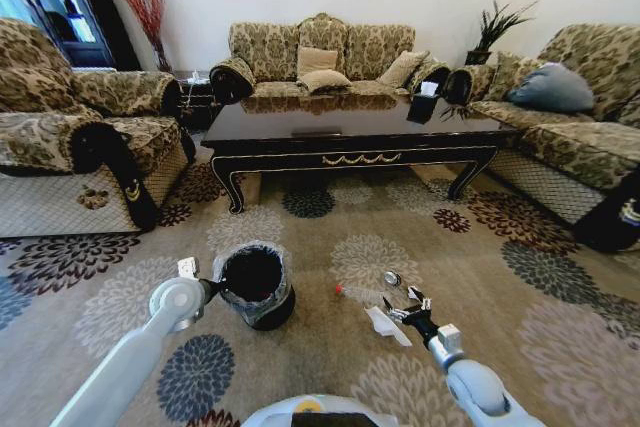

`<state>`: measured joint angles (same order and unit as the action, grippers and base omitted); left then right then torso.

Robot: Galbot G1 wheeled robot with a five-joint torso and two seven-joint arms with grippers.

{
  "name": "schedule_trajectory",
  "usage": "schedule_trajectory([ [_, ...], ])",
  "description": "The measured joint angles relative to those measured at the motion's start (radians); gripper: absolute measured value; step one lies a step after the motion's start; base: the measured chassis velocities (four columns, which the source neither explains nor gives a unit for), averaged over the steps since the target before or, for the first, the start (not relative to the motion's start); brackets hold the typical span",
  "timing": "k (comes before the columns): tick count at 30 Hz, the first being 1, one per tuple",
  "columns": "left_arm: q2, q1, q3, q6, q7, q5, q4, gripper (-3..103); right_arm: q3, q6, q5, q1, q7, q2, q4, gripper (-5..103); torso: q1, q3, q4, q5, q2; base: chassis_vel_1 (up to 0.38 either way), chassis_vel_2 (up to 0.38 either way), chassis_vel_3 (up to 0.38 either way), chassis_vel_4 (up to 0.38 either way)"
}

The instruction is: Move to the front of the table and pick up the trash from the floor, then place it into the trash bin.

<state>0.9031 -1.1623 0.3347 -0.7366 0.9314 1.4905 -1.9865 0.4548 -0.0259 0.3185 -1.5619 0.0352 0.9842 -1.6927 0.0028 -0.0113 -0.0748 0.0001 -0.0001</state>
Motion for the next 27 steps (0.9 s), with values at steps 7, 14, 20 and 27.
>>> schedule_trajectory([
  [7,0.011,0.002,-0.024,0.000,0.003,-0.004,0.003,0,-0.036,0.000,-0.004,0.020,0.011,0.010,0.076,100,0.000,0.000,-0.0001,0.0000,0.000,0.000,0.000,0.000,0.000],
  [14,-0.032,0.047,-0.092,0.000,-0.031,0.017,0.013,0,-0.065,-0.005,-0.008,0.054,0.022,0.022,0.137,100,0.000,0.000,0.0000,-0.0002,0.000,0.000,0.000,0.000,0.000],
  [20,-0.137,0.094,-0.167,0.001,-0.247,-0.047,0.033,0,-0.086,-0.006,-0.016,0.063,0.033,0.021,0.156,100,0.000,0.000,-0.0001,-0.0002,0.000,0.000,0.000,0.000,0.000],
  [27,-0.267,0.155,-0.257,0.001,-0.518,-0.168,0.052,0,-0.121,-0.009,-0.020,0.105,0.035,0.021,0.207,88,0.000,0.000,0.0000,0.0000,0.000,0.000,0.000,0.000,0.000],
])
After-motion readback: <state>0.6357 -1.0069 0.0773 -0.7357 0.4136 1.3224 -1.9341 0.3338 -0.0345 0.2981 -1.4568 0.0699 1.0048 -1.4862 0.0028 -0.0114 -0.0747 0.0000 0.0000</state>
